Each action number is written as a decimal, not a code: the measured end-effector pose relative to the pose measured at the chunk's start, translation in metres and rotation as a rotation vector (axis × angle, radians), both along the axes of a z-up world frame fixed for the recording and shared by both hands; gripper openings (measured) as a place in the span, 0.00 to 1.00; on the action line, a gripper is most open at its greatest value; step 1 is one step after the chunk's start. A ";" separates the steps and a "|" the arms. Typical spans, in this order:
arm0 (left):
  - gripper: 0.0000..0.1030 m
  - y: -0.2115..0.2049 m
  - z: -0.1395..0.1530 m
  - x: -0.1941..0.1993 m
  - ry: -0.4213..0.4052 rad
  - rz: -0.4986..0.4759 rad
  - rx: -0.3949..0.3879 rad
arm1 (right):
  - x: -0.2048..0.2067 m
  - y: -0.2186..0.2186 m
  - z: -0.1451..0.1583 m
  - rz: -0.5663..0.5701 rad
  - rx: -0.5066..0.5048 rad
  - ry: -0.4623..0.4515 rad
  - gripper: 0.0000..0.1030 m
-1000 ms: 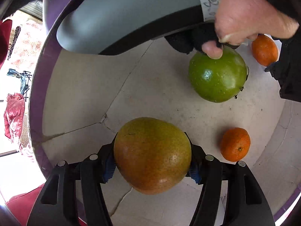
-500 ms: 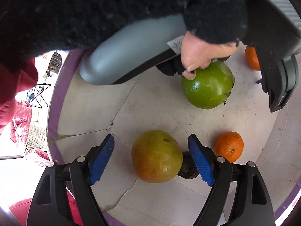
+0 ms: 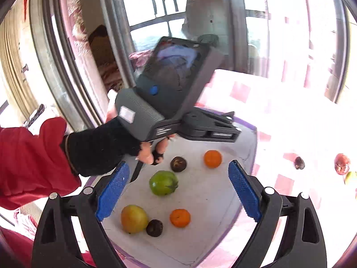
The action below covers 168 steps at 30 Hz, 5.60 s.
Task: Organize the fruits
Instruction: 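Withdraw both grippers from the box toward the remaining fruits, then grasp the dark dried fruit with the left gripper while the right gripper grasps the tangerine, then carry the dried fruit and tangerine into the box and open both grippers, then lift both grippers out of the box toward the red and green apples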
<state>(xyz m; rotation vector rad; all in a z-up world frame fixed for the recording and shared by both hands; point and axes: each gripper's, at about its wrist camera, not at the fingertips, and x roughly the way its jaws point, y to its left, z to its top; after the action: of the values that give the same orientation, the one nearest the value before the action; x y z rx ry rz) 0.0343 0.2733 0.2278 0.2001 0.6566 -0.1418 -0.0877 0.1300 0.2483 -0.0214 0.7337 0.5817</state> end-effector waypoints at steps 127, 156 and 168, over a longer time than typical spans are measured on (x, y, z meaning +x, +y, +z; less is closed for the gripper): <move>0.38 0.063 -0.152 0.026 0.586 0.036 0.068 | 0.073 0.116 -0.168 -0.128 -0.533 0.564 0.38; 0.98 0.068 0.023 -0.069 -0.067 0.073 -0.196 | 0.039 0.026 -0.038 -0.281 0.090 0.116 0.84; 0.98 -0.085 0.076 -0.078 -0.115 -0.103 -0.254 | 0.014 -0.157 -0.040 -0.647 0.043 0.027 0.84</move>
<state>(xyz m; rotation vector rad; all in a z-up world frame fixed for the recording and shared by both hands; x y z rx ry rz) -0.0436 0.1880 0.3043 -0.0026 0.5082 -0.3081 -0.0737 -0.0274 0.2083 0.2561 0.7055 -0.0215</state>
